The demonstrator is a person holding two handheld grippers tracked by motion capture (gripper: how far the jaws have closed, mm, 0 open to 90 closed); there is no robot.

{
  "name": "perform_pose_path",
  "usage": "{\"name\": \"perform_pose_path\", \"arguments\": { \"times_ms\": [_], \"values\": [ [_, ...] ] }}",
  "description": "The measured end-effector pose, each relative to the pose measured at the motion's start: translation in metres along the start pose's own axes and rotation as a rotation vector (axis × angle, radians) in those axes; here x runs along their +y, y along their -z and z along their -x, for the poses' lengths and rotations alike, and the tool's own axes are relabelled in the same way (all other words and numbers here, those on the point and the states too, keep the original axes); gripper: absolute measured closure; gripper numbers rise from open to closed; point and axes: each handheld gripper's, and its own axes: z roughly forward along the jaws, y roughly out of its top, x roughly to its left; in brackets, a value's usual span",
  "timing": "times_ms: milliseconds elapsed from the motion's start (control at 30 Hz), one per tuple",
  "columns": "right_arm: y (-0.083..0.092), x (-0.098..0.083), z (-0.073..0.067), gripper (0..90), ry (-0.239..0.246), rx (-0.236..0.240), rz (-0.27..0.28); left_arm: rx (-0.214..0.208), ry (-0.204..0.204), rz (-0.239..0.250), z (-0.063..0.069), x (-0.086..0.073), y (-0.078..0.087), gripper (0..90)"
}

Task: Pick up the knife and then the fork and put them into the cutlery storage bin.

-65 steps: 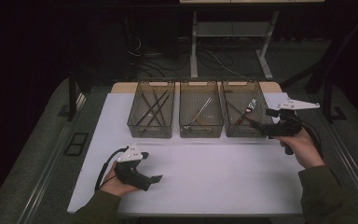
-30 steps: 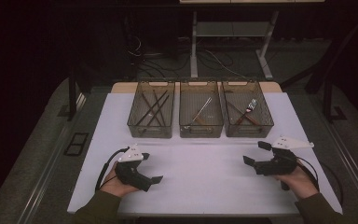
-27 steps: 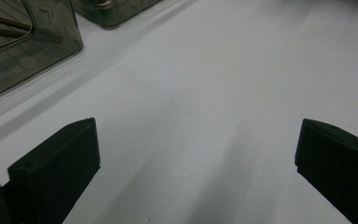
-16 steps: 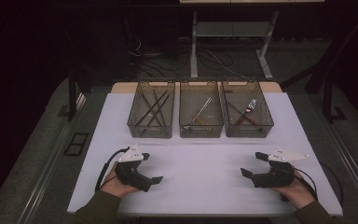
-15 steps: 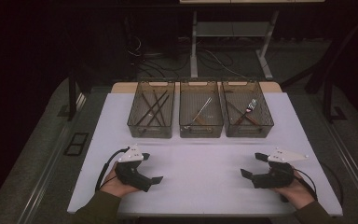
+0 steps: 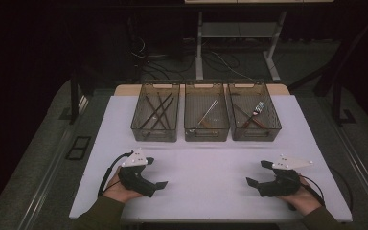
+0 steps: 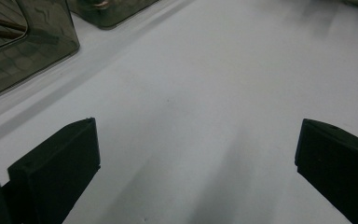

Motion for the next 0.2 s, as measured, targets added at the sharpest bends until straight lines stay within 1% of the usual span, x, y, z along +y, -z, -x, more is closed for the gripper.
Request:
{"name": "perform_pose_path", "arguments": {
  "times_ms": [200],
  "values": [
    [0.0002,0.0002,0.0002,12.2,-0.001,-0.001,0.003,0.0,0.001,0.0,0.0003,0.0,-0.0004,0.0]
  ]
}}
